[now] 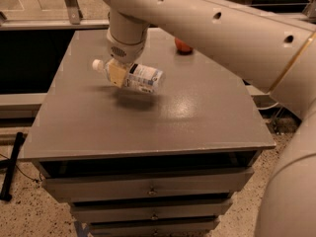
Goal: Place blue plastic bottle upright
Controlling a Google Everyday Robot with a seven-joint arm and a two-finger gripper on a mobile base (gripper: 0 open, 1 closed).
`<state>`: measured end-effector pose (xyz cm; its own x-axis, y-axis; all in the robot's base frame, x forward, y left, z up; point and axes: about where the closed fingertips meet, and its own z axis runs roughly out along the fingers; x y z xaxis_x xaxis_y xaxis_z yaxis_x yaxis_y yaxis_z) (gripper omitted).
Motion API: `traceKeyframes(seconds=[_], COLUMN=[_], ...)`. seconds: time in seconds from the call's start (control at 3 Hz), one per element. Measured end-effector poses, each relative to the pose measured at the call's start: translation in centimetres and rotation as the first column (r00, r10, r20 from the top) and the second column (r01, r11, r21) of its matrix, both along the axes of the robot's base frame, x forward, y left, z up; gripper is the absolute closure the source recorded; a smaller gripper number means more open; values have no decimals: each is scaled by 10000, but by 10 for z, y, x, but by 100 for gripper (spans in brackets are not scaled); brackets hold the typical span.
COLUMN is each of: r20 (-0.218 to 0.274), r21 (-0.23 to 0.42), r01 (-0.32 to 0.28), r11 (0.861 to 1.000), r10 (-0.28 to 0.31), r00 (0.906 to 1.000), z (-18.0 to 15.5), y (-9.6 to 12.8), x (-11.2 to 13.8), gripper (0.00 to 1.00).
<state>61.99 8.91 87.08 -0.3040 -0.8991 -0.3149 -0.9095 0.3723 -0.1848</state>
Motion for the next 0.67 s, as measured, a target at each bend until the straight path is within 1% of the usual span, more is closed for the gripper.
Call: traceKeyframes(seconds=[0.33,0.67], r20=[705,1748], r21=[1271,3296], r01=[-479,-1294], r11=[9907,9352], r10=[392,743], r00=[9967,9818], z=[41,85], y=[-4,-19], x=[7,8], gripper=[100,100])
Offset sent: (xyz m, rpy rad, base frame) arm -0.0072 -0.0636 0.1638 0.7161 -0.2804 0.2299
